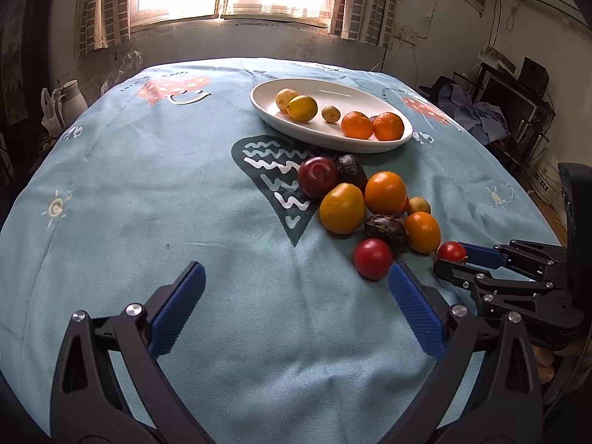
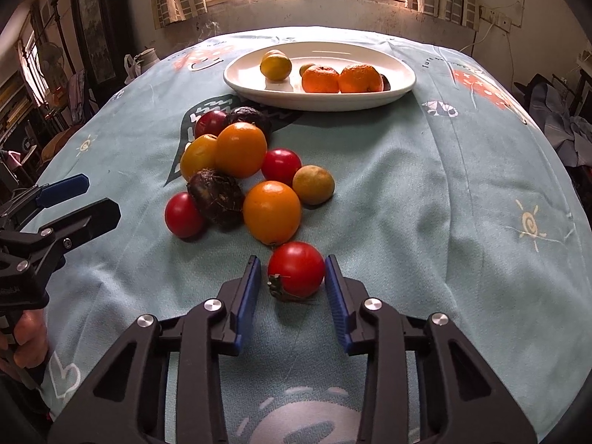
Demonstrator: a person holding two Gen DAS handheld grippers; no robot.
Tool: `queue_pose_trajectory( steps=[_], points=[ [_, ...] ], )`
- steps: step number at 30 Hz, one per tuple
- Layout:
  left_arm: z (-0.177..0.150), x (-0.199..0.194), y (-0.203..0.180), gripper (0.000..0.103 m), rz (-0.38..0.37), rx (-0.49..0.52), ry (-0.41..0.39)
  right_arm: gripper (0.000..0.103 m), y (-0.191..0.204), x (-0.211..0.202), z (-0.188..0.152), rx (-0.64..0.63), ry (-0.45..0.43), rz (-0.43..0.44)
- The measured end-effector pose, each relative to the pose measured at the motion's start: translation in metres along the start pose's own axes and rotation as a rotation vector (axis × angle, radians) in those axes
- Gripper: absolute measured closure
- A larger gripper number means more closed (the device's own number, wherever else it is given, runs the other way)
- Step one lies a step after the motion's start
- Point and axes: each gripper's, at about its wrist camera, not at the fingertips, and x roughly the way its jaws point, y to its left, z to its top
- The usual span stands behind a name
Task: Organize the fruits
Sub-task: 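Grasp a red tomato with the right tool while the left tool grasps another red tomato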
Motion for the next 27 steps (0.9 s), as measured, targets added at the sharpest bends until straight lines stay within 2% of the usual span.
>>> queue_pose_trajectory(
  steps=[2,4,8,11,14,16,18,27],
  points=[
    [0.0,0.0,0.0,0.002,-0.001,0.001,0.0,0.073,-0.001,0.001,0.0,0.005,0.003,-0.008],
    [0.0,0.0,0.0,0.002,0.001,0.0,0.0,0.074,-0.004,-0.001,-0.001,0.023,-0.006,0.011],
    [0.0,0.0,-0.002,0.002,-0.003,0.01,0.003,0.074,-0.026,-0.012,-0.004,0.135,-0.068,0.066],
    [-0.001,0.0,-0.011,0.004,-0.04,0.057,0.006,0.074,-0.04,-0.013,-0.007,0.213,-0.074,0.092],
    [-0.003,0.002,-0.027,0.021,-0.085,0.135,0.023,0.074,-0.044,-0.012,-0.008,0.232,-0.069,0.109],
    [-0.003,0.008,-0.037,0.037,-0.105,0.179,0.054,0.074,-0.042,-0.013,-0.008,0.227,-0.071,0.117],
    [-0.003,0.014,-0.044,0.047,-0.118,0.207,0.075,0.074,-0.043,-0.013,-0.008,0.23,-0.07,0.124],
    [0.008,0.041,-0.054,0.063,-0.13,0.241,0.133,0.074,-0.048,-0.012,-0.009,0.258,-0.071,0.156]
  ],
)
